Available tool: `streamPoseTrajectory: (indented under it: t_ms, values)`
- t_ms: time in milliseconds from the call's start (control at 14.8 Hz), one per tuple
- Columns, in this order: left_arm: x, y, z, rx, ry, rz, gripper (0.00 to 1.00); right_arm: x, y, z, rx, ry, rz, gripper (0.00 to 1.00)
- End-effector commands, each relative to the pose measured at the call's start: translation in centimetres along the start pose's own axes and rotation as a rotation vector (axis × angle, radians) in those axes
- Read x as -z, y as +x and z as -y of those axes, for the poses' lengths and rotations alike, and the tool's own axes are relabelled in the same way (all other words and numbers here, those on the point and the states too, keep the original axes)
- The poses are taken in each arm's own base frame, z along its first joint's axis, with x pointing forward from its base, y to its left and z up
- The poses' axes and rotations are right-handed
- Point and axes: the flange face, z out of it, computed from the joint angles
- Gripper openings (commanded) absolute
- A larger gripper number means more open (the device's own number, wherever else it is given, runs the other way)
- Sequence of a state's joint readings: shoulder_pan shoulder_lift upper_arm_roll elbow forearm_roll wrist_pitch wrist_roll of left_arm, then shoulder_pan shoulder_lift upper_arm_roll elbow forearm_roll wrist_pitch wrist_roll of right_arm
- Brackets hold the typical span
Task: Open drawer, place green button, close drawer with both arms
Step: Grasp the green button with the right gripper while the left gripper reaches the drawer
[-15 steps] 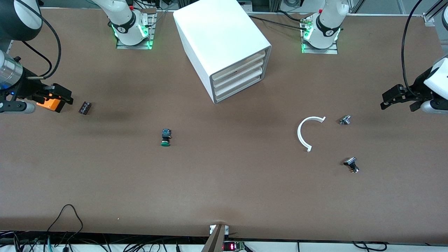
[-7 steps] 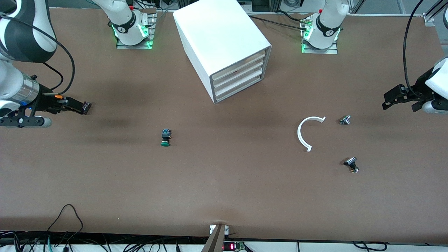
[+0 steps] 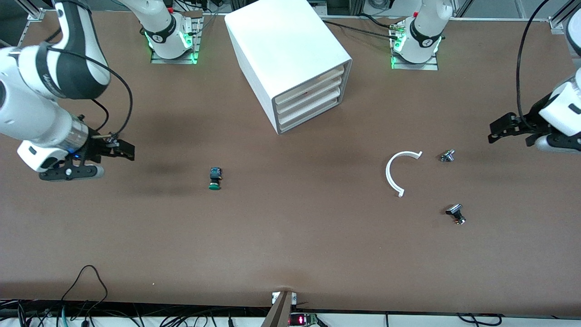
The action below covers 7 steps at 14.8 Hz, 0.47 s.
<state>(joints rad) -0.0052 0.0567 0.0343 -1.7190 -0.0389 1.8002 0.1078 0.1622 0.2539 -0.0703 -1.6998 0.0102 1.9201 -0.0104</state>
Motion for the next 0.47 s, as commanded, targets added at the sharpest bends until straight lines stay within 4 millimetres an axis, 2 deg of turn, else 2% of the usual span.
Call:
streamPoseTrajectory:
  t_ms: [0,68,203,407]
  values:
    - [-4.1,0.8,0.3,-0.025,-0.006,0.110,1.00,-1.2,1.0,1.9,0.027,0.011,-0.017,1.00]
    - [-4.3,0.8,0.7,-0.024,-0.013,0.126,1.00,-1.9,1.3,2.9,0.036,0.010,-0.020,1.00]
    - [-5.9,1.0,0.4,-0.026,-0.100,0.158,1.00,-4.1,1.7,4.6,0.060,0.005,0.005,1.00]
    - [-10.6,1.1,-0.3,0.035,-0.303,0.273,1.00,-6.6,2.0,7.1,0.094,0.001,0.025,1.00]
